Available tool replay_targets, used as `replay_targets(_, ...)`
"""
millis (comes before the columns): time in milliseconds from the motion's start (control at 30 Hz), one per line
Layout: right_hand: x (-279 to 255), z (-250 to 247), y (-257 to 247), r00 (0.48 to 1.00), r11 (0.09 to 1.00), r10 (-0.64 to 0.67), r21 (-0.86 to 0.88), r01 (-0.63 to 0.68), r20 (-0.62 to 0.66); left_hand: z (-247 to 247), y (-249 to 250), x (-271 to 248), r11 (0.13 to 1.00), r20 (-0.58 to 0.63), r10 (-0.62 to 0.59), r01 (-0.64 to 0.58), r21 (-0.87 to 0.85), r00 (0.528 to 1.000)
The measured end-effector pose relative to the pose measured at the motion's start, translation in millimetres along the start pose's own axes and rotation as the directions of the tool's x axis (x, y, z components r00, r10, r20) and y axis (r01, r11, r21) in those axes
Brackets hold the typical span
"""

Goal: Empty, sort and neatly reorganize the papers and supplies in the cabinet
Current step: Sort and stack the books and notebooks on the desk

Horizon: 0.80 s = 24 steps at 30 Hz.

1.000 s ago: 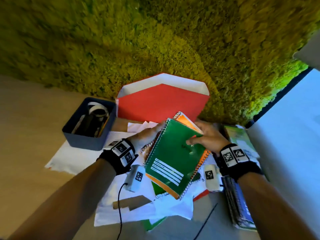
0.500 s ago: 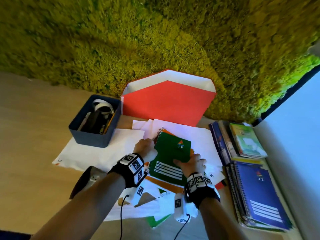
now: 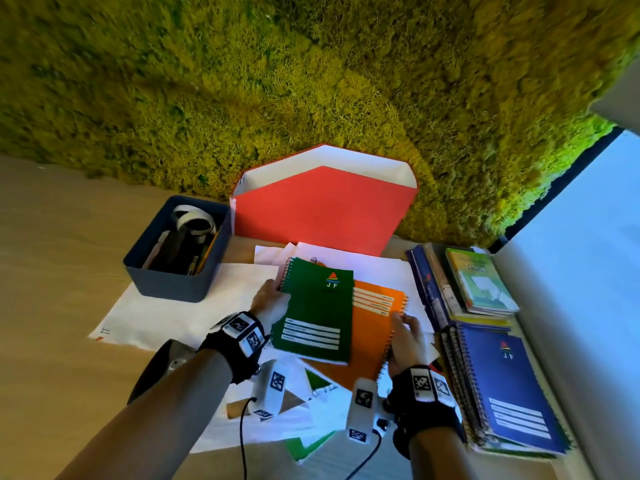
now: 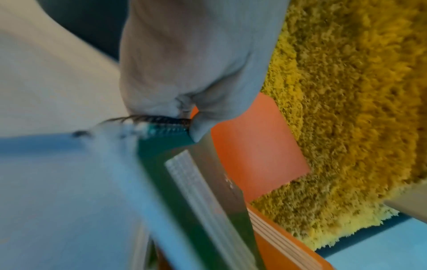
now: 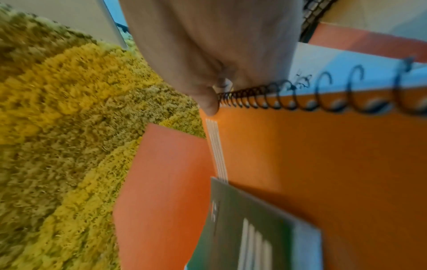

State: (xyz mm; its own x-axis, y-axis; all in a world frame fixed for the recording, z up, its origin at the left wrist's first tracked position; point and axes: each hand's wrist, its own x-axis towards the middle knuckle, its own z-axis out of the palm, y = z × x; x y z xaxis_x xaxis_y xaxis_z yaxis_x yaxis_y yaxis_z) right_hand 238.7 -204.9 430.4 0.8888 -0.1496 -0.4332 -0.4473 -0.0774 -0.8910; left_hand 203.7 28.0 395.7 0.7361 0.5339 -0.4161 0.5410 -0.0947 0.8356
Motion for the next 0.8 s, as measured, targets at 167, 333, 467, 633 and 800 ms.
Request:
replay_targets(167, -7, -18, -21, 0.979, 0.979, -0.155, 0.112, 0.17, -0.133, -13, -2, 0, 0.943, -0.083, 0.035, -0.061, -0.326, 0.996)
replay_targets(333, -24, -25, -60, 0.921, 0.895, -0.359, 0.224, 0.385, -0.15, -21, 1, -1, 0.924, -0.063, 0.077, -0.095, -0.371, 0.995)
replay_targets(467, -31, -26, -85, 0.877, 0.804, -0.453, 0.35, 0.48, -0.161, -14, 2, 1, 0.909, -0.003, 0.089, -0.082, -0.409, 0.996)
replay_targets(633, -29, -25, -83, 0.928, 0.821, -0.335, 0.433, 0.373, -0.165, -2, 28, -27, 0.925, 0.104, 0.147, -0.099, -0.367, 0.984)
replay_targets(800, -22, -41, -60, 0.978, 0.8, -0.17, 0.562, 0.209, -0.123, 26, 53, -49, 0.862, 0.272, 0.204, -0.041, -0.505, 0.94)
